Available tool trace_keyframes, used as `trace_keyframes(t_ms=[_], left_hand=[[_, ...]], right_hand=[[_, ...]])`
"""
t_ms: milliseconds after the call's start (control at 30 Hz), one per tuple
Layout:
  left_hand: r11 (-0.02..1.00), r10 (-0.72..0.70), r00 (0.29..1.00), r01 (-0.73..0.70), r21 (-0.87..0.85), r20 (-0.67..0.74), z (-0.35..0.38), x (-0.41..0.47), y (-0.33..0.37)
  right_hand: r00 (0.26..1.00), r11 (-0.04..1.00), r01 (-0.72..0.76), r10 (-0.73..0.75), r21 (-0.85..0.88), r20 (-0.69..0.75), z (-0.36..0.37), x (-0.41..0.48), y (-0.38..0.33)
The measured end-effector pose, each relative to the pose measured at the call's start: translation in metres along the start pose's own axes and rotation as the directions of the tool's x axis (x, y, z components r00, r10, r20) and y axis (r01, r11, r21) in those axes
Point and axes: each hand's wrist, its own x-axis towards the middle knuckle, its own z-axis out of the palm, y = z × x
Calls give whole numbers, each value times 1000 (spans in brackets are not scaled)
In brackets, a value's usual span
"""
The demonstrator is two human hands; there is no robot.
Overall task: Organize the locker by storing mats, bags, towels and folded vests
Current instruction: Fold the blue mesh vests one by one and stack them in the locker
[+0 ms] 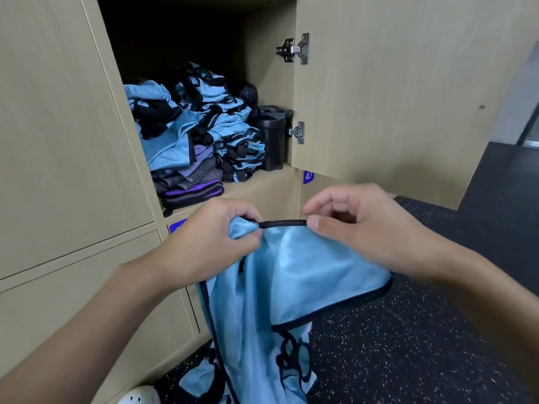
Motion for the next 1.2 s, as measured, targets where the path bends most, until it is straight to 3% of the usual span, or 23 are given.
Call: trace_keyframes(t_ms=[133, 267, 400, 700, 800, 967, 1200], left_hand=[[998, -37, 999, 38, 45, -17, -4, -1, -2], [989, 18, 997, -6, -148, 79, 6, -4, 12], [971, 80, 987, -46, -233, 138, 16, -4, 22], [989, 47, 991, -64, -131, -126, 7, 1, 11], [986, 52, 991, -70, -148, -125, 8, -1, 10], [965, 35, 998, -48, -258, -56, 10, -3, 16], [950, -54, 995, 24, -311, -88, 17, -4, 27]], right_hand=[[1000, 1000, 10, -11, -30, -8, -5, -1, -1], [998, 998, 61, -61, 17, 13, 2, -1, -5], [994, 996, 88, -89, 20, 70, 6, -2, -4], [1000, 996, -25, 24, -80, -11, -8, 0, 6], [998, 997, -55, 54, -53, -22, -7, 1, 6], [996, 999, 15, -12, 35, -92, -3, 0, 2], [987, 995, 51, -37, 87, -159, 2, -1, -4]])
